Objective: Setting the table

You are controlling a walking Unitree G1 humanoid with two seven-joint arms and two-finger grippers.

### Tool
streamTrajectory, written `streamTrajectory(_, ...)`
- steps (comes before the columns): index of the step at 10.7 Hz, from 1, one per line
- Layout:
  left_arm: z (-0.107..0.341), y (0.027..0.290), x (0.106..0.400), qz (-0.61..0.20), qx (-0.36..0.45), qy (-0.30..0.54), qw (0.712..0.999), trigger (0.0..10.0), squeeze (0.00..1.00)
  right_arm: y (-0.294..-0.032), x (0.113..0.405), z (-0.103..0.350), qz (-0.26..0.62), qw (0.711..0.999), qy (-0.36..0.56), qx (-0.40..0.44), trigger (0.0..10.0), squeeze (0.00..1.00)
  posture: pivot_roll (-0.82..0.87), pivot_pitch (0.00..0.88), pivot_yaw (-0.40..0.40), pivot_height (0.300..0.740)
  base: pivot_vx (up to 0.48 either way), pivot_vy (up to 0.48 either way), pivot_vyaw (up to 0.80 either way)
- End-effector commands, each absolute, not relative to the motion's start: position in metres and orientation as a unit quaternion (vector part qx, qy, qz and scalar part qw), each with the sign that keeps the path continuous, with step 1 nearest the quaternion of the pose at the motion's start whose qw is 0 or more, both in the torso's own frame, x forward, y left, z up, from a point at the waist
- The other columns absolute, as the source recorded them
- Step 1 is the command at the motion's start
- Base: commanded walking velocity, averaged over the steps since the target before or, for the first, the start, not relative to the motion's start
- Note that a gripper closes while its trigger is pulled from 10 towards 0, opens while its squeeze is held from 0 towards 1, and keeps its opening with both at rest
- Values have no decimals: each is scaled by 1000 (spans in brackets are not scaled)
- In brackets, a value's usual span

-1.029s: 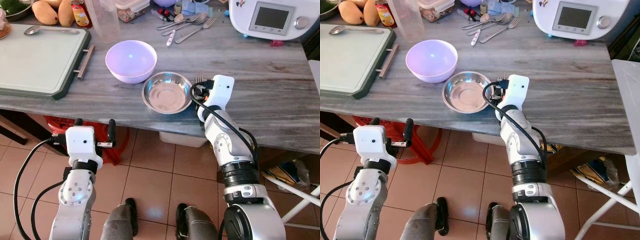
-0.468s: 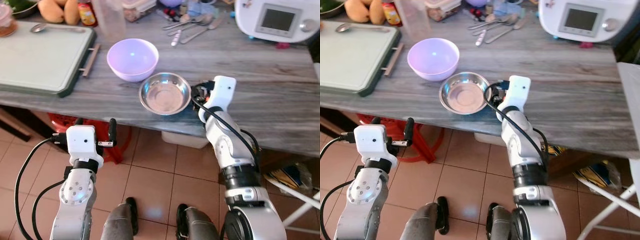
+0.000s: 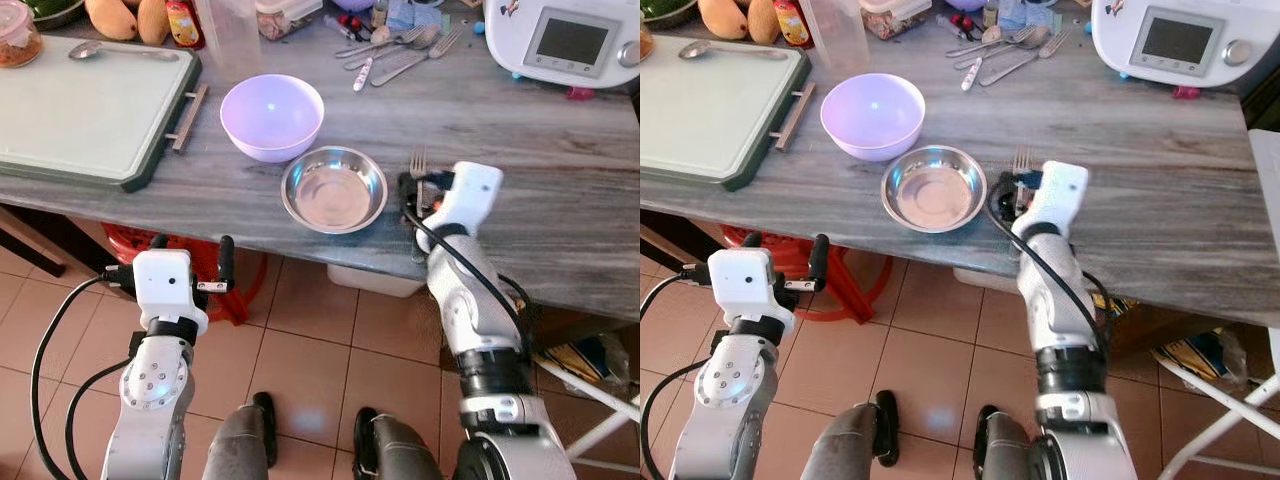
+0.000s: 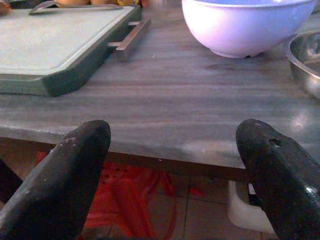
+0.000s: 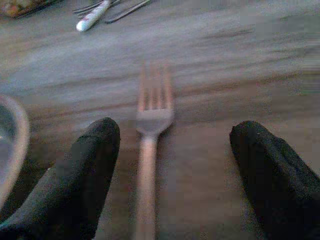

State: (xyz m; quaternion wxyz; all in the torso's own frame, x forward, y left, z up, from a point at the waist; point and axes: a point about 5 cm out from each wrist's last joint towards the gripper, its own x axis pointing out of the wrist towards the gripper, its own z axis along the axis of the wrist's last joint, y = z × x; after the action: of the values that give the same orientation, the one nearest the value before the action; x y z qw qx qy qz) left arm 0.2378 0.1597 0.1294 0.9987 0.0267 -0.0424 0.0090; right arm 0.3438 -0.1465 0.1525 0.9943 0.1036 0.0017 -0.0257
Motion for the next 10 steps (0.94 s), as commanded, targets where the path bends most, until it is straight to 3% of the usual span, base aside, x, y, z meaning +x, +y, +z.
streamTrajectory(1,126,158,236,3,22,-37,999,10000,0,-151,341,155,-37,993,-17,108,10000,1000,14,244,1,740,0,0,0)
streamTrajectory(3,123,151,238,-17,10,-32,999,10000,0,-152,340,167,-33,992,-71,100,10000,1000,13,234,0,740,0,0,0)
streamTrajectory(5,120,138,239,-71,-5,-21,997,10000,0,-156,335,177,-36,993,-110,35,10000,1000,12,230,-1,740,0,0,0)
streamTrajectory(6,120,132,242,-86,-9,-22,996,10000,0,-156,329,176,-29,993,-112,24,10000,388,6,227,-4,740,0,0,0)
streamTrajectory(7,119,126,246,-104,-16,-17,994,10000,0,-151,317,169,5,995,-101,27,10000,0,0,226,-7,740,0,0,0)
streamTrajectory(10,117,114,253,-140,-22,-10,990,10000,0,-148,272,153,50,995,-75,32,10000,0,-27,226,-9,740,0,0,0)
